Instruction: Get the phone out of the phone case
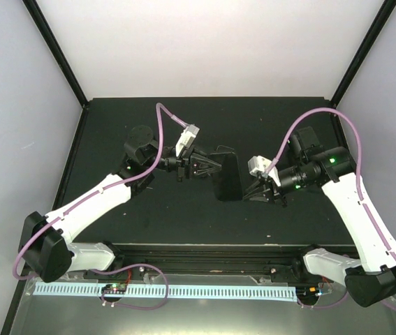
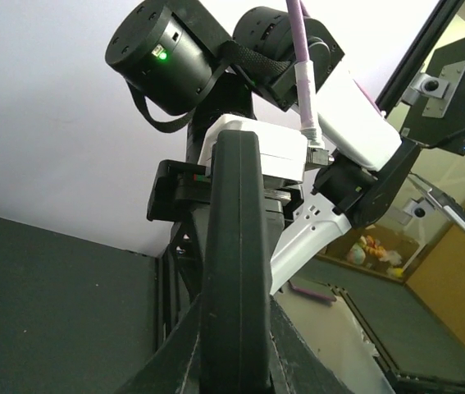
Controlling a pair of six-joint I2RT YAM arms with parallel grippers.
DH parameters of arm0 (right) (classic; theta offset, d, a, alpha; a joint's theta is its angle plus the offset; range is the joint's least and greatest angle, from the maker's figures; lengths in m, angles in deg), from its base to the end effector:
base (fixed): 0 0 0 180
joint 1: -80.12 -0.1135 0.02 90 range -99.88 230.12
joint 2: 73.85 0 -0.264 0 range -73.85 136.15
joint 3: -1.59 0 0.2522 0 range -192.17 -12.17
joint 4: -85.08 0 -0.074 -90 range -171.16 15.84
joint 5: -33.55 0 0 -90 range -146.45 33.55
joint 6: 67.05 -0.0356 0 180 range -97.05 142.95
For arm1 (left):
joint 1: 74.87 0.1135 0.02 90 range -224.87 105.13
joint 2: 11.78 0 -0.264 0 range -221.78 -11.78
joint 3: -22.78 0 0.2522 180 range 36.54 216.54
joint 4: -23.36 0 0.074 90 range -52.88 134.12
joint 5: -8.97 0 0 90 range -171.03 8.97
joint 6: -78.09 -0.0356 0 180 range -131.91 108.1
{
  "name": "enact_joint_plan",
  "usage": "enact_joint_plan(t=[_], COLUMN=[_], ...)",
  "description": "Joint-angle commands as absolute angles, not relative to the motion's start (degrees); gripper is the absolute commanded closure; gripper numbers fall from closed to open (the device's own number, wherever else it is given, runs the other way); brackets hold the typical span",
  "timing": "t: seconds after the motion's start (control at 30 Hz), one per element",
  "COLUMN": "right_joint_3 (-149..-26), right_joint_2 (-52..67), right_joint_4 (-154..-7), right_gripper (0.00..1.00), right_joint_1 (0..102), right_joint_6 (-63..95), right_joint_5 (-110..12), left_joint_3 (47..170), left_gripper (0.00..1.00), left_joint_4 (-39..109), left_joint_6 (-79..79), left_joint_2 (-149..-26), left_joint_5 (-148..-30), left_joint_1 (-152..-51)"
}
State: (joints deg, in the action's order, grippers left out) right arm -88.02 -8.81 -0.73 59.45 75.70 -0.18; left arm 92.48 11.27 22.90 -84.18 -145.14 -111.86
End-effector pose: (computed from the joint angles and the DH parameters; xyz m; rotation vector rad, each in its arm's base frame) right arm 0.1492 0.0879 0.3698 -1.5719 1.7335 1.0814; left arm 0.2047 -0.1943 0.3679 1.0898 1.4189 -1.7251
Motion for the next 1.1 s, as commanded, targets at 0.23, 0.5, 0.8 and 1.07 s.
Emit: enact_joint_plan(t=[0.23, 0.5, 0.8, 1.07], right_joint_3=[-91.7, -95.3, -95.6, -90.8], right_joint_2=[-4.5, -0.7, -0.1, -8.5], right_joint_4=[-0.7, -2.9, -3.2, -15.3], right_gripper=[0.86, 0.89, 0.86, 0.87], right_joint_1=[59.3, 59.5, 59.4, 59.5], right_joint_6=[83.8, 85.6, 90.5, 89.4], right_joint_5=[-8.2, -14.6, -17.0, -19.4], left_joint_3=[97.1, 97.2, 97.3, 97.3], left_gripper=[0.98, 0.98, 0.99, 0.98], left_joint_4=[7.5, 6.6, 6.0, 5.4], left_joint_6=[24.9, 26.1, 26.7, 27.3], left_joint_2=[-84.5, -83.9, -84.0, -84.6], left_joint_5=[-154.2, -155.4, -156.1, -156.4], left_joint_1=[-116.6, -117.1, -117.5, -118.0])
